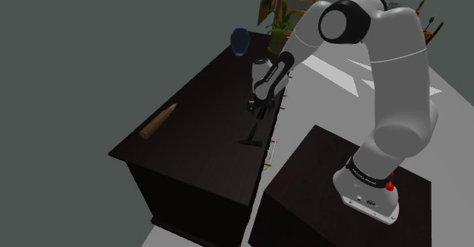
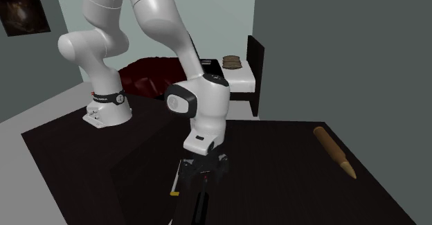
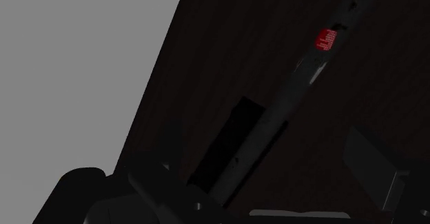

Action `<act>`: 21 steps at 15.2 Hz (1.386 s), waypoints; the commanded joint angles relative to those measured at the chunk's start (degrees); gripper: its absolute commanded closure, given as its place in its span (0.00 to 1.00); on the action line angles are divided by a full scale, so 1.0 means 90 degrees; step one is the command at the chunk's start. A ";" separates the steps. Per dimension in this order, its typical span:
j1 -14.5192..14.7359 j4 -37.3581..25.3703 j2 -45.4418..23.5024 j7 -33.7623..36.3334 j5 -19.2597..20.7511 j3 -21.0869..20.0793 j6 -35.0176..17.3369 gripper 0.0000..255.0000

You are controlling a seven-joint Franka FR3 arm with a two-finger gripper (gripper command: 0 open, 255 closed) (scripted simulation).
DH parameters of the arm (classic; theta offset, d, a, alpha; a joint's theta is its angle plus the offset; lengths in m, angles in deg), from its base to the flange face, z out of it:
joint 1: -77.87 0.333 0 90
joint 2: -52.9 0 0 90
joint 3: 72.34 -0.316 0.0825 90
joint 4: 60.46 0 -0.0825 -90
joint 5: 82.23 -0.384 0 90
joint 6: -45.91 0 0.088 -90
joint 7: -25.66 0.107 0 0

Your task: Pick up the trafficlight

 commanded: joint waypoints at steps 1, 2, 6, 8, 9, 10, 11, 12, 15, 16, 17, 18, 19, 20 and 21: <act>-0.0011 -0.0089 -0.0188 0.0021 0.0004 0.0014 -0.0104 0.00; -0.0010 -0.0121 -0.0273 0.0033 0.0005 0.0016 -0.0157 0.00; -0.0009 -0.0206 -0.0493 0.0062 0.0009 0.0020 -0.0290 0.00; -0.0012 -0.0199 -0.0490 0.0059 0.0011 0.0021 -0.0295 1.00; -0.0011 -0.0197 -0.0487 0.0060 0.0011 0.0022 -0.0294 1.00; -0.0010 -0.0198 -0.0488 0.0061 0.0011 0.0022 -0.0294 1.00; -0.0010 -0.0197 -0.0488 0.0061 0.0011 0.0022 -0.0295 1.00; -0.0009 -0.0195 -0.0487 0.0062 0.0011 0.0022 -0.0295 1.00; -0.0009 -0.0194 -0.0486 0.0063 0.0012 0.0022 -0.0296 1.00; -0.0009 -0.0195 -0.0486 0.0062 0.0011 0.0022 -0.0294 1.00; -0.0009 -0.0207 -0.0493 0.0062 0.0009 0.0020 -0.0290 1.00; -0.0010 -0.0172 -0.0407 0.0051 0.0008 0.0018 -0.0239 1.00; -0.0010 -0.0137 -0.0321 0.0040 0.0007 0.0017 -0.0188 1.00; -0.0011 -0.0107 -0.0237 0.0028 0.0005 0.0015 -0.0135 1.00; -0.0011 -0.0077 -0.0152 0.0017 0.0003 0.0013 -0.0081 1.00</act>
